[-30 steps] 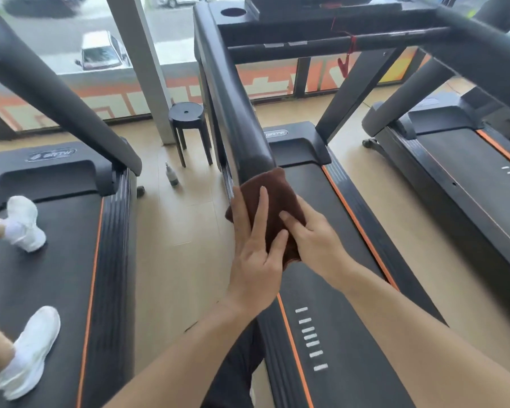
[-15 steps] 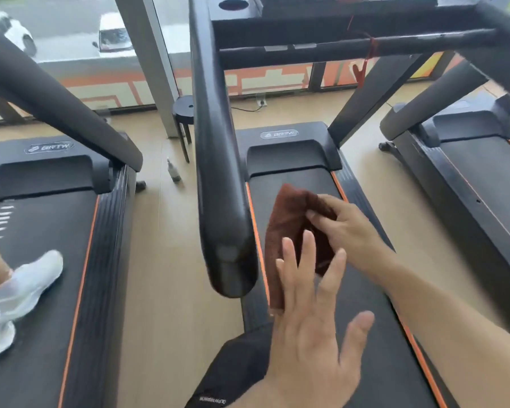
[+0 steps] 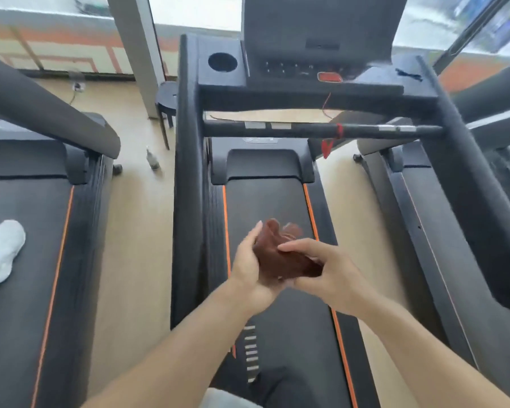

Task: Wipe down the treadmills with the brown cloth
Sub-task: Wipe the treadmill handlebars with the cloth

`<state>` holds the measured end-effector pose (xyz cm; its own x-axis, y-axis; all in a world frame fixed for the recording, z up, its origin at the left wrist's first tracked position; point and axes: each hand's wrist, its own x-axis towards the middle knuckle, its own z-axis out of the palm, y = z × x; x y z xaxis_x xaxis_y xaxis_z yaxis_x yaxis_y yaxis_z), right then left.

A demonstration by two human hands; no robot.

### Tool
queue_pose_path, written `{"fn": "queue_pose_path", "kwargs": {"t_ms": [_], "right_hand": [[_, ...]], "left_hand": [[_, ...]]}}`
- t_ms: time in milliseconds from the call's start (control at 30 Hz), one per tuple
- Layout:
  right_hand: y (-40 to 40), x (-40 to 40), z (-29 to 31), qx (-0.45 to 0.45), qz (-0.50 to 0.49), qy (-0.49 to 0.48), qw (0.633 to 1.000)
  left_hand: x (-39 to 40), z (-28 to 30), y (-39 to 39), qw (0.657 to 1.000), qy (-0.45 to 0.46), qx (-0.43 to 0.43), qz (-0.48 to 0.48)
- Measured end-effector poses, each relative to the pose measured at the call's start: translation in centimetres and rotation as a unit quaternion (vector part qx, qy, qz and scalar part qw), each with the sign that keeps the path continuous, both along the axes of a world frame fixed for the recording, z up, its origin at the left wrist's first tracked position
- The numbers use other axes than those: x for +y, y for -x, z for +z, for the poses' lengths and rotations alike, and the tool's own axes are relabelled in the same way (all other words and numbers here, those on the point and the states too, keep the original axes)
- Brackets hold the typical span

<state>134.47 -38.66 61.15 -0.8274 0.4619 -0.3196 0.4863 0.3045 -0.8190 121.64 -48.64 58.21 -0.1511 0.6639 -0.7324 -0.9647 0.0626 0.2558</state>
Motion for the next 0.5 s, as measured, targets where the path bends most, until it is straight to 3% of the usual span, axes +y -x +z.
{"fn": "queue_pose_path", "kwargs": {"t_ms": [67,133,233,433,500], "right_hand": [[0.3,1.0,1.6,0.013,0.005,0.055,0.998],[0.9,2.5,2.3,0.08,-0.109,0.126,0.983],[2.0,6.2,0.8,0.085,-0.252,0.093,0.96],[4.7,13.4,-1.1,-0.04,-0.114,0.322,0.939],[5.6,15.6,-0.8,-0.008,-0.107,0.32,0.941]], "left_hand": [[0.4,1.0,0.9,1.0,-0.01,0.008,-0.013],[1.0,1.5,1.5,0.999,-0.021,0.035,-0.008],[2.3,2.2,2.3,0.995,-0.05,0.085,-0.003],[6.9,1.2,3.1,0.971,-0.037,0.232,-0.046],[8.7,1.1,3.2,0.971,-0.031,0.231,-0.043]]}}
